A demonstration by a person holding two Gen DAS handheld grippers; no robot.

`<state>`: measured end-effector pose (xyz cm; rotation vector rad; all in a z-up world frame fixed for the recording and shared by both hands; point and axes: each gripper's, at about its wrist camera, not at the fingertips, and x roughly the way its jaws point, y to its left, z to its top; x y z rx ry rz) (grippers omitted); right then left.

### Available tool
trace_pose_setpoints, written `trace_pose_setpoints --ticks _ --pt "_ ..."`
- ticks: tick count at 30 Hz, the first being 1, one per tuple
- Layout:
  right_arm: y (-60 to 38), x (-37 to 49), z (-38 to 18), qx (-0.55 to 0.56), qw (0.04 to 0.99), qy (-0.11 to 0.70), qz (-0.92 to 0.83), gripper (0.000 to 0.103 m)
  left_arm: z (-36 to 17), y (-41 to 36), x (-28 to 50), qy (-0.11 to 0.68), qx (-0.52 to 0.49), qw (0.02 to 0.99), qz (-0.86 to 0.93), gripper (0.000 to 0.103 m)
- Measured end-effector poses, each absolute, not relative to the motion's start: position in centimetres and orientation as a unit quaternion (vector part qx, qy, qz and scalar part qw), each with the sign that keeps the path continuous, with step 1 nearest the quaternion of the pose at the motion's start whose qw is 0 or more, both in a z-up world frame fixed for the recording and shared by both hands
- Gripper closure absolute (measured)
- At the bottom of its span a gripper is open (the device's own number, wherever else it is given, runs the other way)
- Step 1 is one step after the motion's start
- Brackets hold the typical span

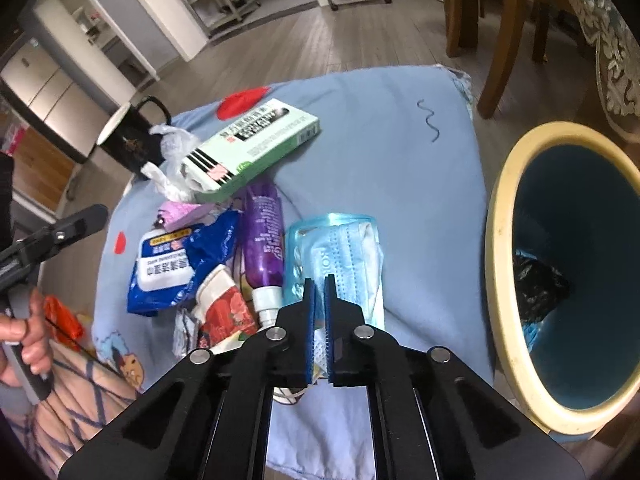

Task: Collect trash
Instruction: 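Grasp a blue mask with the right tool while the left tool grasps clear plastic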

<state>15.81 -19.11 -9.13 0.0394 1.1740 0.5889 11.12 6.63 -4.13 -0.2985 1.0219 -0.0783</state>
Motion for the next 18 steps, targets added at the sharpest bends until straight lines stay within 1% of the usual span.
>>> trace_pose_setpoints --ticks 5,11,18 --pt "-20.1 15.6 -7.1 0.046 0.804 0.522 0.281 0.099 -4.4 7.4 11.3 0.486 -0.134 0.863 -0.016 0.035" --pt "-20.9 14.9 -5.3 0.059 0.813 0.502 0.289 0.099 -5.7 9.4 13.7 0.480 -0.154 0.864 0.014 0.035" --pt "-21.8 14.5 -4.2 0.067 0.820 0.487 0.293 0.099 -7.0 12.4 17.2 0.462 -0.226 0.857 0.033 0.035"
